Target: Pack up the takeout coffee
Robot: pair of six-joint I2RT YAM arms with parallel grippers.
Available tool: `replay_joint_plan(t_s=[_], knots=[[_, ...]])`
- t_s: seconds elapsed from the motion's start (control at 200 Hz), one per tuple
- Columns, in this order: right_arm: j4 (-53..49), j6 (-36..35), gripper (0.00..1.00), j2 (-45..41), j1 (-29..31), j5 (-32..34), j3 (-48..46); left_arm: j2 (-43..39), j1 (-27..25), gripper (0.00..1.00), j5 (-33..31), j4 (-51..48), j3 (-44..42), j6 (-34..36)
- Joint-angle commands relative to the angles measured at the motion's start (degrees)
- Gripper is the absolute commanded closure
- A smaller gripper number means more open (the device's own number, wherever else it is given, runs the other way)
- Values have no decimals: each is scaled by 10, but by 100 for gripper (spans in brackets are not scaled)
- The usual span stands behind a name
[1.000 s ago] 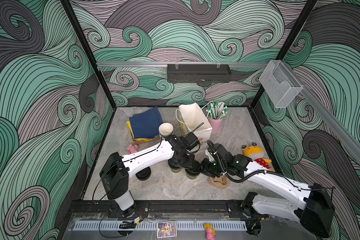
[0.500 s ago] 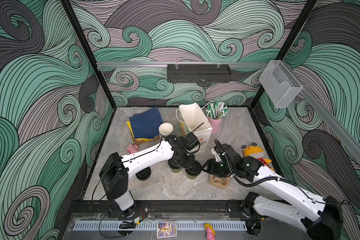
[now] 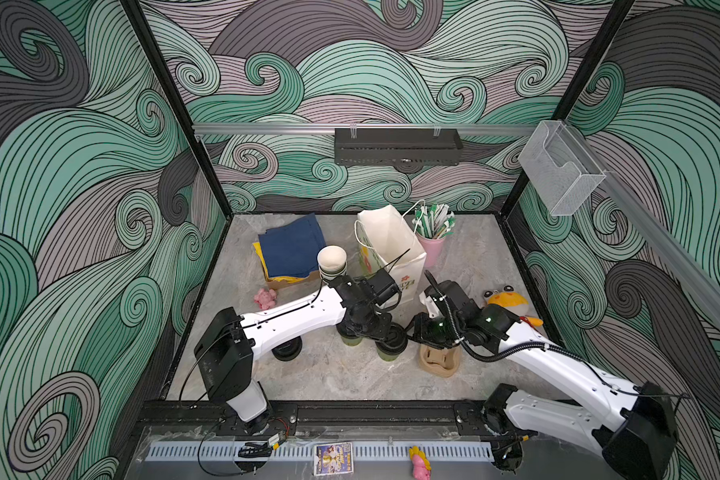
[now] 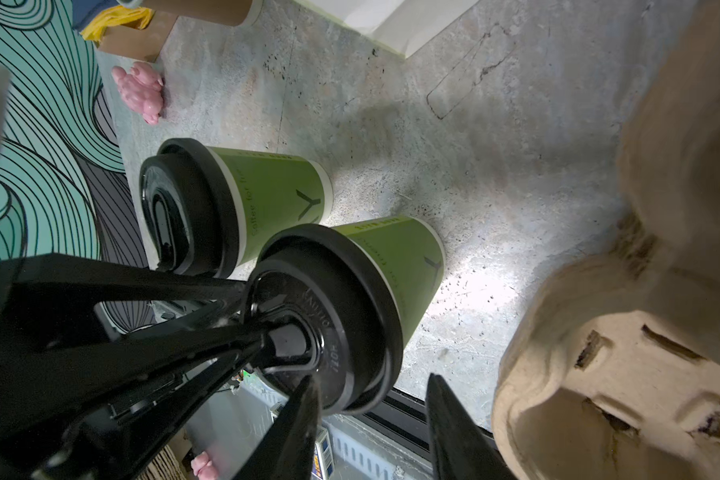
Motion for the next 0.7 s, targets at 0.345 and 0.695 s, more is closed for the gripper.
replay_joint_plan(t_s=[0.345, 0.695], knots=[[10, -1, 70, 43, -6, 0, 6, -23, -3, 73, -34, 23, -23, -21], [-36, 4, 76, 69, -6, 7, -25, -7, -3, 77, -19, 14, -30, -10]])
